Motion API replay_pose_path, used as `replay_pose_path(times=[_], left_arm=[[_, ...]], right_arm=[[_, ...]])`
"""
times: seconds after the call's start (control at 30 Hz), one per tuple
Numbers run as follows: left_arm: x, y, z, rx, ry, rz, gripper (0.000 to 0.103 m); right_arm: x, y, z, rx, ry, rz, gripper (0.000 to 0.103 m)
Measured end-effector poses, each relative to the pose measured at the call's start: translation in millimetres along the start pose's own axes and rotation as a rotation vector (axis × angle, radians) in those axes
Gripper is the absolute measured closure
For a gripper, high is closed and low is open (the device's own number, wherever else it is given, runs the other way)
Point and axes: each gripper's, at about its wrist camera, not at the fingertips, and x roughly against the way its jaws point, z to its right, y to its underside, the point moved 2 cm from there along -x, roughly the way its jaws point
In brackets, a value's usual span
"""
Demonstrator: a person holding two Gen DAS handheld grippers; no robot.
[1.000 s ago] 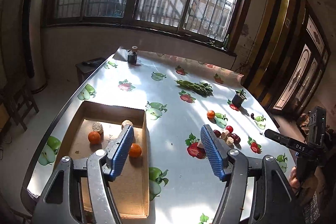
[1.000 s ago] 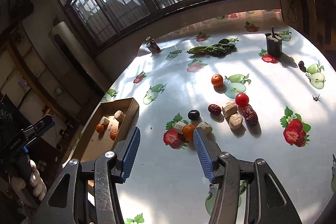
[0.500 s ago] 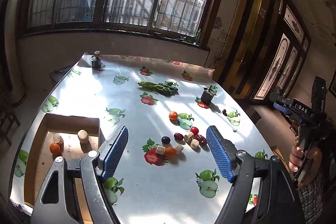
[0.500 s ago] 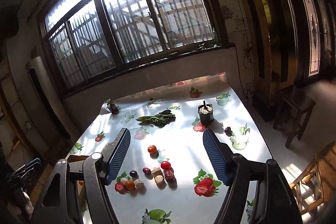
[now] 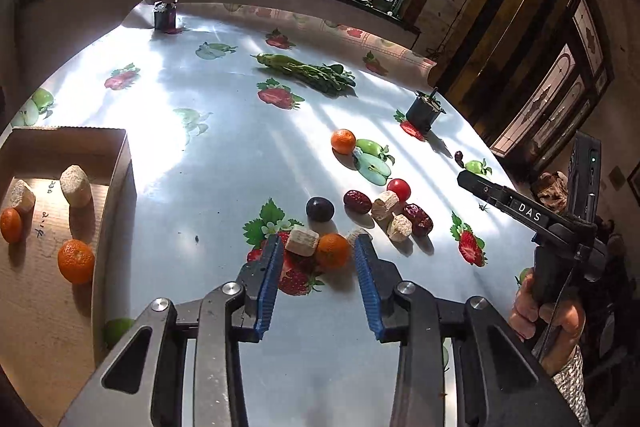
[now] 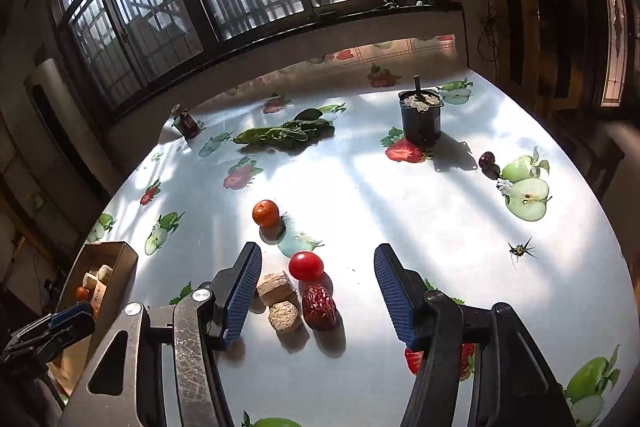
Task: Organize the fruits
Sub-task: 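Move both grippers back from the box to the fruit pile, then grasp the red date with right gripper while left approaches the rice cakes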
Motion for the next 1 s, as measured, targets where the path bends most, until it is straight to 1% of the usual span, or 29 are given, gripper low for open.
replay_pose_path(times=[0.07,0.1,0.13,0.17,0.23,0.3,0.37,0.43,0.6,0.73,0.8,0.9,0.93,1.0], left_arm=[[-14,3,-3,0.022,0.018,-0.023,0.069],[-22,2,-3,0.022,0.017,-0.032,0.069],[-29,1,-1,0.014,0.012,-0.041,0.069],[-36,-1,1,0.000,0.006,-0.056,0.069],[-49,-3,7,-0.037,-0.004,-0.090,0.069],[-61,-3,12,-0.073,-0.023,-0.096,0.069],[-72,-2,17,-0.104,-0.030,-0.108,0.069],[-74,-3,22,-0.151,-0.039,-0.085,0.069],[-79,-3,30,-0.232,-0.031,-0.057,0.068],[-78,5,35,-0.300,-0.062,-0.028,0.068],[-75,6,34,-0.303,-0.059,-0.025,0.068],[-73,6,28,-0.263,-0.032,-0.027,0.068],[-72,6,26,-0.253,-0.026,-0.027,0.068],[-71,6,24,-0.236,-0.016,-0.026,0.068]], right_arm=[[-17,11,11,-0.051,-0.044,-0.040,0.064],[-25,15,16,-0.083,-0.065,-0.071,0.066],[-33,17,20,-0.099,-0.076,-0.102,0.066],[-37,17,22,-0.103,-0.077,-0.112,0.066],[-41,17,24,-0.111,-0.085,-0.114,0.066],[-44,23,23,-0.112,-0.110,-0.130,0.066],[-46,28,20,-0.083,-0.091,-0.140,0.066],[-48,30,16,-0.059,-0.080,-0.147,0.066],[-55,32,10,-0.031,-0.064,-0.155,0.066],[-58,33,8,-0.029,-0.068,-0.158,0.066],[-59,34,5,-0.015,-0.069,-0.159,0.066],[-61,38,-4,0.027,-0.052,-0.165,0.067],[-61,39,-7,0.043,-0.050,-0.162,0.072],[-60,40,-12,0.068,-0.038,-0.155,0.073]])
